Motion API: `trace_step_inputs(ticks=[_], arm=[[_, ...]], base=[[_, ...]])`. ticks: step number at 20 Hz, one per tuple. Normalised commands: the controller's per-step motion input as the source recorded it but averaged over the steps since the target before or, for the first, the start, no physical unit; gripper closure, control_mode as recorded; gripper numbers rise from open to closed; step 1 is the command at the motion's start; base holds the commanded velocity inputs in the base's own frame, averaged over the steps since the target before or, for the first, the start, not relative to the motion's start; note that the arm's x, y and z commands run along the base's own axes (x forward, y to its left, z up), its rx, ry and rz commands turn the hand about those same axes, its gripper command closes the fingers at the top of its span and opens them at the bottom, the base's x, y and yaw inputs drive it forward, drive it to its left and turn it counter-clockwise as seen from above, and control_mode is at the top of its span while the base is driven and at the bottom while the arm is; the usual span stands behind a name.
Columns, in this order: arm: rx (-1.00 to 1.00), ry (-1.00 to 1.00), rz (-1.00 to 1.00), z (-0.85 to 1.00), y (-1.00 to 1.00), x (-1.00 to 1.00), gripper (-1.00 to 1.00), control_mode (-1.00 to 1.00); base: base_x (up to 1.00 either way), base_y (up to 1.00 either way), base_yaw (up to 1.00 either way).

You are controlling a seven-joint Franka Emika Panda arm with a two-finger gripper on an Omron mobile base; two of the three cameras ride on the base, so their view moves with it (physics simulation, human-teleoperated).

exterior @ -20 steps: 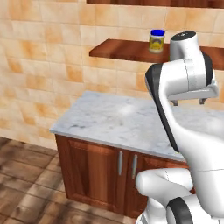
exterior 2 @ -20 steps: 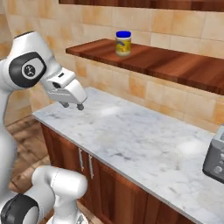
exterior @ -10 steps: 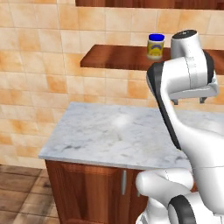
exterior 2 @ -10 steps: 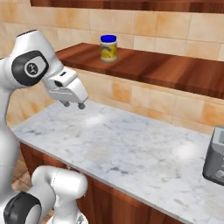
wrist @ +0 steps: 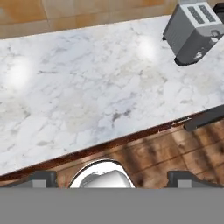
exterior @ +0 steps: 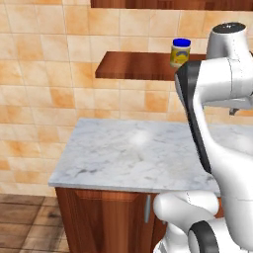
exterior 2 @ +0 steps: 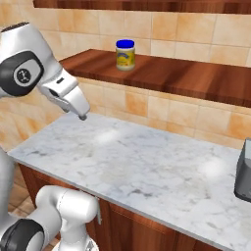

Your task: Move the mayonnaise and syrup bottle from the cabinet to the dining counter.

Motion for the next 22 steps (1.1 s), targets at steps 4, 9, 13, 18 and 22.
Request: trace_step_inputs(ticks=[4,9,13,18,22], arm=[[0.16,-0.35,0.0,0.72,0.0,-0.45,-1.0,-1.0],[-0.02,-0.38,0.0,0.62,0.01,-0.1,-1.0,-1.0],[-0.17,-0.3,0.0,0.61,0.0,0.0,-1.0,-1.0],[-0.17,-0.11,0.02,0.38,0.02,0.21,-1.0,-1.0],[-0.1,0.0,0.11,0.26,0.09,0.53,-1.0,-1.0]], base=[[0.0,0.0,0.0],[0.0,0.0,0.0],[0.0,0.0,0.0],[0.0,0.0,0.0],[0.0,0.0,0.0]])
